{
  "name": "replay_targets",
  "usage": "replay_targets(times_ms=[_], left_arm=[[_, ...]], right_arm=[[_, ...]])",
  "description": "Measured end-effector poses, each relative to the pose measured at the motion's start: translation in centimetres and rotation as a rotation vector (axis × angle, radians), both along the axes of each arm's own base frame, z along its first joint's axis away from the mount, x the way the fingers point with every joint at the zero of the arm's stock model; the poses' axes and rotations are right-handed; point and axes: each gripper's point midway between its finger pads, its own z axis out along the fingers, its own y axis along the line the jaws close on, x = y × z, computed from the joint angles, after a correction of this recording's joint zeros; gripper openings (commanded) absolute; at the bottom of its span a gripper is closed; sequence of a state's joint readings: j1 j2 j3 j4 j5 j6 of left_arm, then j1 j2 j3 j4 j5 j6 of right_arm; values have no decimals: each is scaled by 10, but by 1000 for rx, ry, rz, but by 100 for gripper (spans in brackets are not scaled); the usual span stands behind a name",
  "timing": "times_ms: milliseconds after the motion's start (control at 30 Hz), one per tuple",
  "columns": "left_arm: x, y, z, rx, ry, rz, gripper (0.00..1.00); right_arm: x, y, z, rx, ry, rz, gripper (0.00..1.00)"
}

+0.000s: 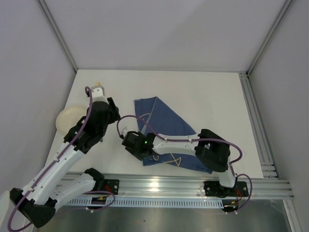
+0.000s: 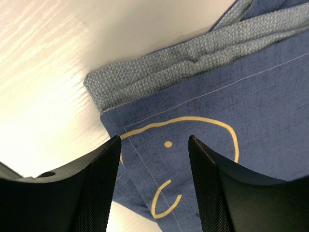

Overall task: Set the dinner table for one person
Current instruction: Move the napkin to the center of the board.

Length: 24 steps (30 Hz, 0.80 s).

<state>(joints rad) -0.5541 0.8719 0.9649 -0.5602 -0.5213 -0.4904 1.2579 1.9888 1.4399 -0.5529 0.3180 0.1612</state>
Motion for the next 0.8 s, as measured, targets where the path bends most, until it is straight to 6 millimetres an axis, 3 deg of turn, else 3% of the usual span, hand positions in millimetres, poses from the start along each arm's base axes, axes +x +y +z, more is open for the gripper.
replay_targets(times_ms=[267, 433, 800], left_arm=[[-1, 0, -5, 10, 10, -4, 52], [-2, 1, -7, 16, 10, -10, 52], [-5, 1, -11, 20, 14, -23, 52]], right_arm=[[2, 15, -12, -42, -49, 50, 61], [-6, 26, -8, -43, -66, 86, 62], [-13, 30, -13, -54, -71, 102, 62]])
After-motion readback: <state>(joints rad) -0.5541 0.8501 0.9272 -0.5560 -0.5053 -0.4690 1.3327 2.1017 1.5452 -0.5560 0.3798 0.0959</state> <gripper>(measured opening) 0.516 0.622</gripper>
